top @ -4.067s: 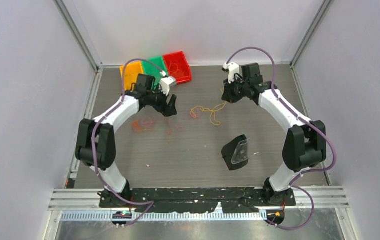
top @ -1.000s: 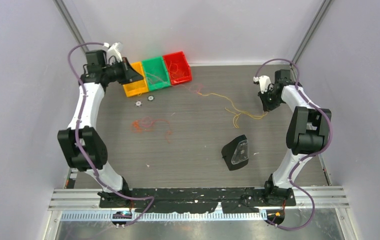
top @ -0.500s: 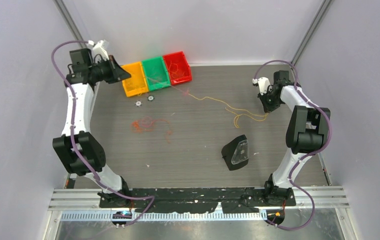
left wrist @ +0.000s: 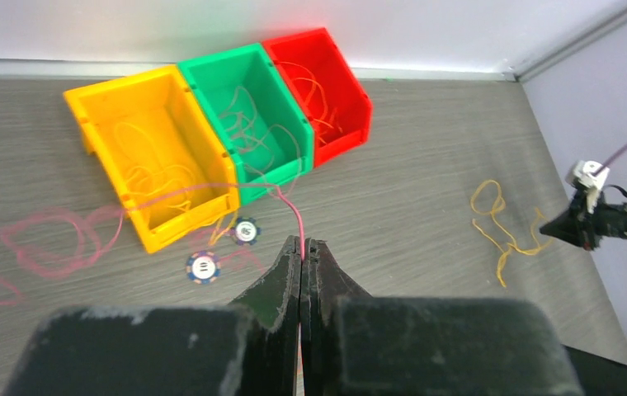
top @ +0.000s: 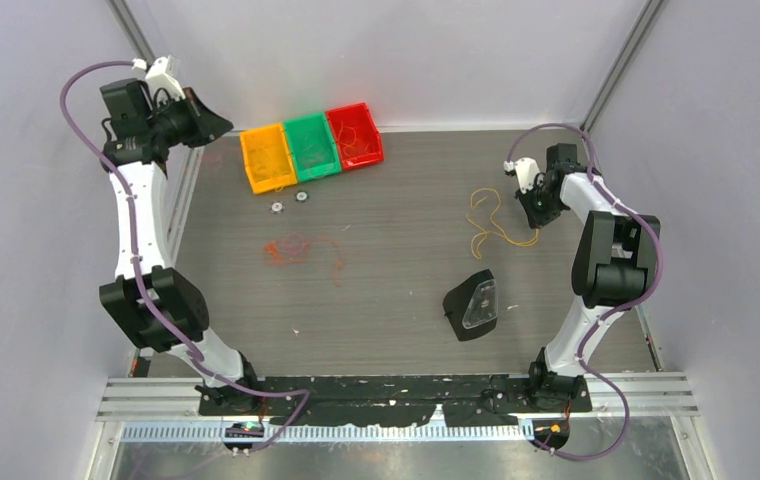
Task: Untangle the cables
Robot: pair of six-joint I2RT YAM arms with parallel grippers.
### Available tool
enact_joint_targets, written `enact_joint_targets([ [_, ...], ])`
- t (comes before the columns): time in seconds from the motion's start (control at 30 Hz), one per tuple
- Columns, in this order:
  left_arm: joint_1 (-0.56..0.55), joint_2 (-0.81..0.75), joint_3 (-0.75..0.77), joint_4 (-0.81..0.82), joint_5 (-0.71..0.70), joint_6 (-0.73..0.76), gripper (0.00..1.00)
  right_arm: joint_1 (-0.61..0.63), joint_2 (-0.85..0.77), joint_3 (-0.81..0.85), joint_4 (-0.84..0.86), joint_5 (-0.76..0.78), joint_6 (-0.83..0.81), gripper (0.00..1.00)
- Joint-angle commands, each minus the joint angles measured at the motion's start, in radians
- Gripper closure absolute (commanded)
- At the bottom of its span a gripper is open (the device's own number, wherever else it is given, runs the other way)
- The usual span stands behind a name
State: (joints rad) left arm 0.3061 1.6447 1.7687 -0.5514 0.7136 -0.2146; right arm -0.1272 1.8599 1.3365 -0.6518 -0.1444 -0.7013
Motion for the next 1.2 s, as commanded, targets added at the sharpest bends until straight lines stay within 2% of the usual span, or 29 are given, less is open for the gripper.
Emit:
enact_joint_targets([
  [0.0,-0.037,-0.015,0.029,0.065,0.062,-0.033,1.00,-0.002,-0.027,0.043,0.005,-0.027,0.012,0.95],
  [0.23,-0.086,0.012,0.092,0.136,0.049,-0.075,1.00,0.001,-0.025,0.061,-0.007,-0.052,0.024,0.95],
  [0.57,-0.254,0.228,0.296,0.176,-0.005,-0.051,0.99,0.003,-0.013,0.088,-0.017,-0.064,0.037,0.94],
  [0.77,-0.290,0.379,0.446,0.237,-0.174,-0.050,0.96,0.003,-0.012,0.083,-0.013,-0.074,0.061,0.95],
  [0.93,-0.298,0.478,0.489,0.322,-0.266,-0.025,0.90,0.004,-0.015,0.083,-0.013,-0.075,0.070,0.95],
  [1.17,-0.361,0.575,0.504,0.416,-0.335,0.043,0.92,0.004,-0.023,0.074,-0.016,-0.070,0.072,0.95],
])
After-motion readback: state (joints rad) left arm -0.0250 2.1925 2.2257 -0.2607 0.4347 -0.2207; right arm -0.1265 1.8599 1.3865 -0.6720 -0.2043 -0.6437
